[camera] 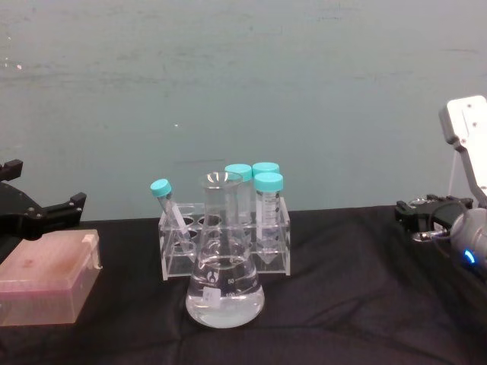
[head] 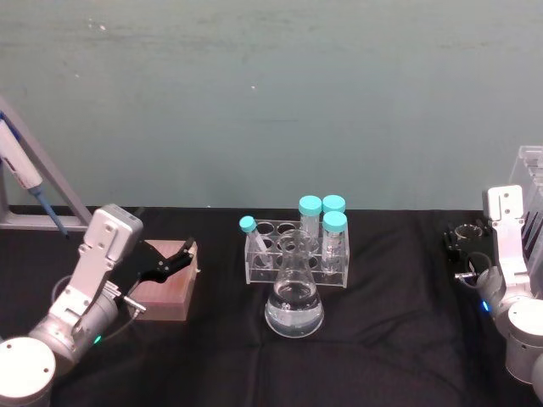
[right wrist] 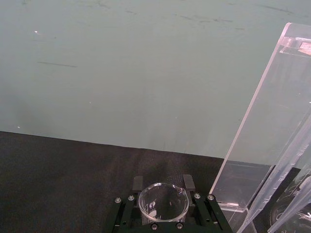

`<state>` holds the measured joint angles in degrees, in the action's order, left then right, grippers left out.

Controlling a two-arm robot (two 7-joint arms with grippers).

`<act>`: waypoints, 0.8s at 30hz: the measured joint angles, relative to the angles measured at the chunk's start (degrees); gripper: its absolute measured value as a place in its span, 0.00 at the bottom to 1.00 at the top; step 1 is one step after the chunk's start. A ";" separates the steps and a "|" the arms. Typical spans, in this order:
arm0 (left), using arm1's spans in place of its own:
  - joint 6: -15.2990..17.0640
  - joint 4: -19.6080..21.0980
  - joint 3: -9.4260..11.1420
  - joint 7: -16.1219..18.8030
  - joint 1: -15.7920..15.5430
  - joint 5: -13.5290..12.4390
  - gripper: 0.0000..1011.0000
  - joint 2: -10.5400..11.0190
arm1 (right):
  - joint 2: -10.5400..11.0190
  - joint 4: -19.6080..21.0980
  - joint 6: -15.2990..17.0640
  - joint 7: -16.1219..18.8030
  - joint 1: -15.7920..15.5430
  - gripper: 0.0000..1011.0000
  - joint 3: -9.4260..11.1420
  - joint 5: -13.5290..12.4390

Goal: Place the experimental apparatus aside using one hand.

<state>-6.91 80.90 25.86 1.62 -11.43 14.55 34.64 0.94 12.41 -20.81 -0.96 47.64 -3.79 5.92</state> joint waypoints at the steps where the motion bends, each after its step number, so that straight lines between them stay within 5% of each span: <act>1: 0.00 0.00 0.00 0.00 0.00 0.00 0.99 0.00 | 0.00 0.00 0.00 0.00 0.00 0.49 0.00 -0.01; 20: 0.00 0.00 0.00 0.00 0.00 0.00 0.99 0.00 | 0.04 0.00 0.01 0.00 0.00 0.50 0.04 -0.13; 24: 0.00 0.00 0.00 0.00 0.00 0.00 0.99 0.00 | 0.03 0.00 0.02 -0.01 0.00 0.61 0.04 -0.14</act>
<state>-6.91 80.90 25.86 1.62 -11.43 14.55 34.65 0.97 12.41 -20.78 -0.97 47.64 -3.74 5.78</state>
